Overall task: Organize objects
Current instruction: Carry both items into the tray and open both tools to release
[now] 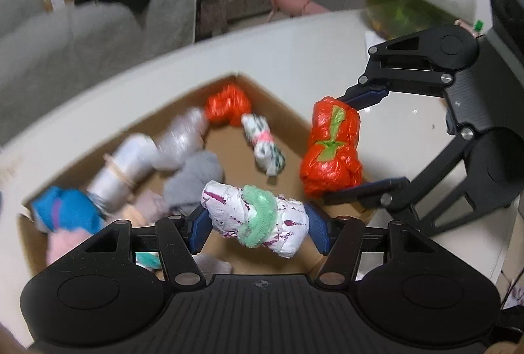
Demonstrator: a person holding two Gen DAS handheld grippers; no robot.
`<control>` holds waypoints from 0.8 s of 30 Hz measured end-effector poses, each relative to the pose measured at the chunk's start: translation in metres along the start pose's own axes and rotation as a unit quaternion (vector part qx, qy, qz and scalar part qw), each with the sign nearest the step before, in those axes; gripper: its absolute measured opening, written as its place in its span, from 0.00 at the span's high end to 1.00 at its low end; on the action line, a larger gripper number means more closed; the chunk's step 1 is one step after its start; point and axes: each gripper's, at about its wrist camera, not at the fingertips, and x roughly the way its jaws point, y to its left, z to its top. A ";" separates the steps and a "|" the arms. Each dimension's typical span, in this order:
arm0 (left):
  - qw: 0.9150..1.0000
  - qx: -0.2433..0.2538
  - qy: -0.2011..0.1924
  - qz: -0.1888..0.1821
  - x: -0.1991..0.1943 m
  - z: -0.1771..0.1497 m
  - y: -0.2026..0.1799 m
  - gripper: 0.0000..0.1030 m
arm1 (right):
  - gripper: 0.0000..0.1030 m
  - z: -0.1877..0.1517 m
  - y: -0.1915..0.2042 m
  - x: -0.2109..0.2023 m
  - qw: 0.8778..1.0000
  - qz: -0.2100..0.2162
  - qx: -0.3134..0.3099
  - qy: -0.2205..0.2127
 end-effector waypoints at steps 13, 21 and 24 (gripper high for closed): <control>0.999 -0.043 0.029 0.013 0.042 -0.008 0.032 0.36 | 0.43 -0.008 -0.001 0.048 0.996 0.052 -0.033 0.058; 0.993 -0.112 -0.002 0.045 0.048 -0.007 0.053 0.36 | 0.43 0.008 -0.003 0.073 0.993 0.033 -0.086 0.070; 0.985 -0.164 -0.016 0.046 0.045 -0.010 0.064 0.36 | 0.43 0.012 -0.005 0.075 0.991 0.031 -0.113 0.065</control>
